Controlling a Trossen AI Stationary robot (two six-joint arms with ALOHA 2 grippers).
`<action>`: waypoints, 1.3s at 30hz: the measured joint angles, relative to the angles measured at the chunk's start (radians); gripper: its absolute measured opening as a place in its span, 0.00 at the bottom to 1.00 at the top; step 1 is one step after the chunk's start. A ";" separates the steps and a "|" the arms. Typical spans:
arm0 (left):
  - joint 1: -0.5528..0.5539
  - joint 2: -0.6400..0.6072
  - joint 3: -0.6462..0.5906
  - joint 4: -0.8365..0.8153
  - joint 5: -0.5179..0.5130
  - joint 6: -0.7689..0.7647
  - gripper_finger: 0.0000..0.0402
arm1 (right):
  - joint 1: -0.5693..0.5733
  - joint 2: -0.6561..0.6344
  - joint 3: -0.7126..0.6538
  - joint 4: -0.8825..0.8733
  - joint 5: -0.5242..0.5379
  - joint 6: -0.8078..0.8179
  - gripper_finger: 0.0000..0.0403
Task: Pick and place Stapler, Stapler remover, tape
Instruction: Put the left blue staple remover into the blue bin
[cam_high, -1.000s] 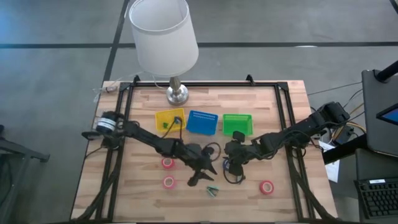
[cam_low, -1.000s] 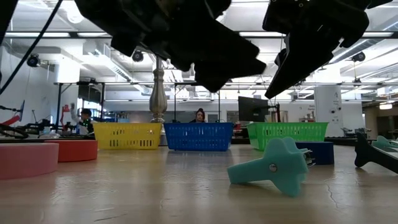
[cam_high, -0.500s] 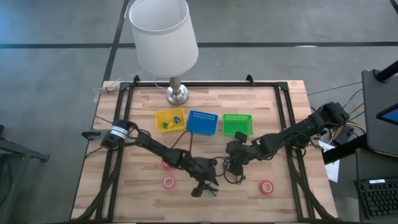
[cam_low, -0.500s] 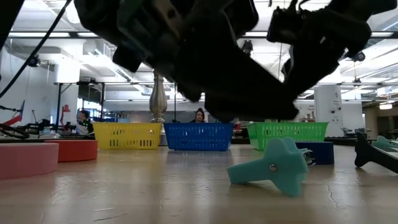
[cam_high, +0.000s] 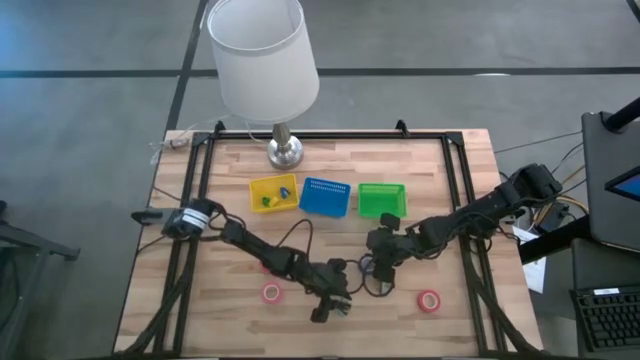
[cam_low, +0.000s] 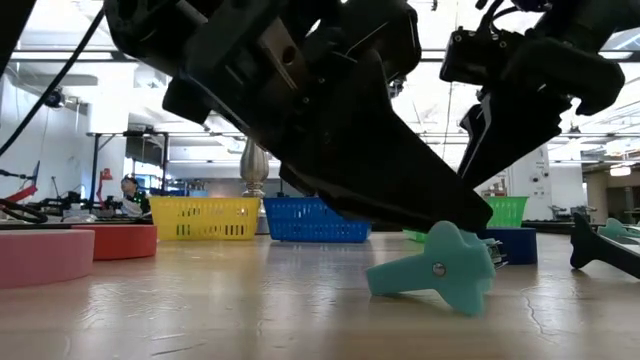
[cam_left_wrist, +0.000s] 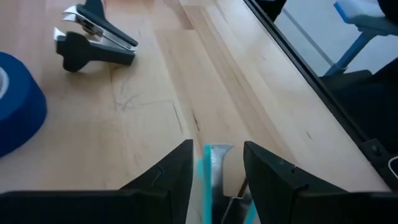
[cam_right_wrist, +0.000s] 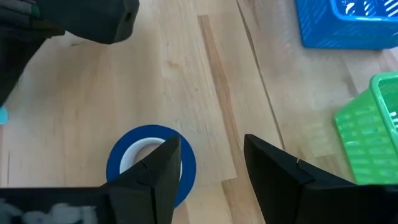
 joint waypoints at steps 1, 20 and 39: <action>-0.001 0.000 0.000 -0.001 0.000 0.000 0.36 | 0.000 0.000 0.000 0.000 0.000 -0.006 0.42; -0.010 0.000 0.000 -0.087 -0.056 0.012 0.28 | 0.000 0.000 0.000 0.004 0.000 -0.029 0.42; 0.012 -0.130 0.009 -0.259 -0.292 0.233 0.10 | 0.000 0.000 -0.003 0.004 0.000 0.017 0.42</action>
